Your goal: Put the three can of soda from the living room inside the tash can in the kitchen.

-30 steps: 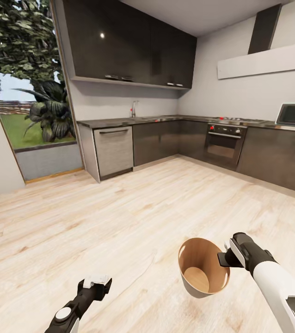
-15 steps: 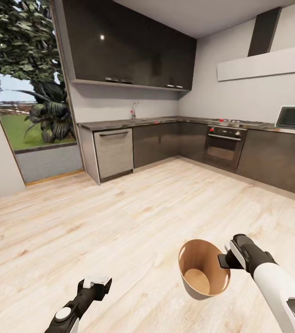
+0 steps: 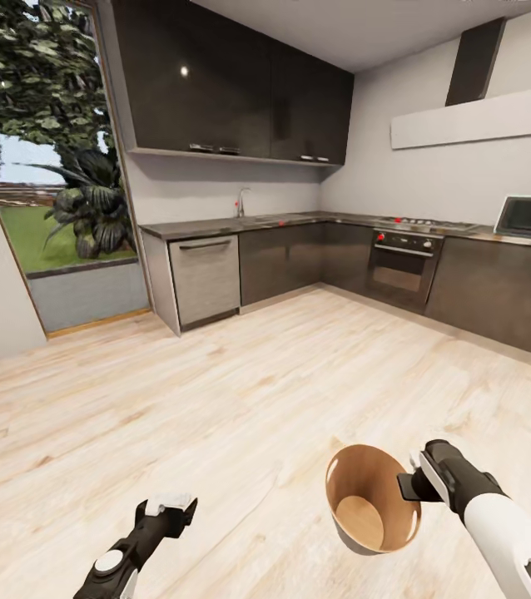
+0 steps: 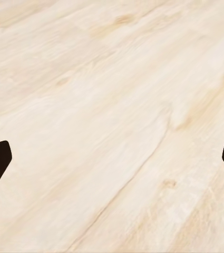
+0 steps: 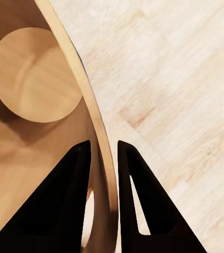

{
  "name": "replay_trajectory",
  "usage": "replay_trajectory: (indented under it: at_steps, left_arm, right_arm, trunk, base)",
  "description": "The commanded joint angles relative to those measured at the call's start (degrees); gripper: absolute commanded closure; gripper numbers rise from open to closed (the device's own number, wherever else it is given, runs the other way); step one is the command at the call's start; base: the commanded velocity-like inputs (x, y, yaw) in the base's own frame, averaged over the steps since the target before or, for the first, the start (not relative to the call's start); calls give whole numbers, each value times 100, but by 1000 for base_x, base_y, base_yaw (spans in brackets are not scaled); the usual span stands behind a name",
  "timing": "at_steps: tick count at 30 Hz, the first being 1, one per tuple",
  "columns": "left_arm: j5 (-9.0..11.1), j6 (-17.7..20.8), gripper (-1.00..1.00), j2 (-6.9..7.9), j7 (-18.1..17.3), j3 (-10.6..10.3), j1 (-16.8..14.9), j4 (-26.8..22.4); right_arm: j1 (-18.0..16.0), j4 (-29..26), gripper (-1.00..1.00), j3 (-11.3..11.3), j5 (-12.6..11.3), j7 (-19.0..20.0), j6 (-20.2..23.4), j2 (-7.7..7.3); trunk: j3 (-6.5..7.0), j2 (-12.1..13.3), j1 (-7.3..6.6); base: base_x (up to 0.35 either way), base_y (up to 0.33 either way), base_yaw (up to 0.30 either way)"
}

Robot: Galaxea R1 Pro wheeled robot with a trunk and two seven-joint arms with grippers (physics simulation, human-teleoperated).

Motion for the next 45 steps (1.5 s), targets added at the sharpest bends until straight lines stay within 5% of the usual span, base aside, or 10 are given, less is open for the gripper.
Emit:
replay_trajectory:
  at_steps: [1,6,12,19,25,34,45]
  left_arm:
    - [9,1,-100,43,-5,3,-7,-2]
    - [35,58,-100,433,-26,21,-31,17]
    - [78,192,-100,661,-93,38,-36,50]
    - [150,212,-100,690,-113,48,-34,98]
    - [172,186,-100,690,-116,53,-34,191]
    - [153,-41,-100,641,-88,24,-1,180]
    - [151,-432,-100,635,-120,17,1,136]
  right_arm:
    - [15,-3,100,-12,-72,15,-18,-1]
    - [87,-4,100,-6,-60,16,-82,-19]
    - [195,-2,100,-6,184,24,-112,-32]
    - [313,9,100,-9,281,126,-215,-34]
    - [574,6,100,-9,316,382,-815,-28]
    - [1042,-3,100,-17,330,568,-1051,-25]
    - [1115,-7,100,-25,315,578,-1361,-29]
  trunk:
    - [19,41,-23]
    - [109,242,-133]
    - [217,482,-264]
    - [342,763,-418]
    - [450,1004,-550]
    - [450,1004,-550]
    - [475,1004,-550]
  base:
    - [0,0,0]
    - [0,0,0]
    - [0,0,0]
    - [0,0,0]
    - [0,0,0]
    - [0,0,0]
    - [0,0,71]
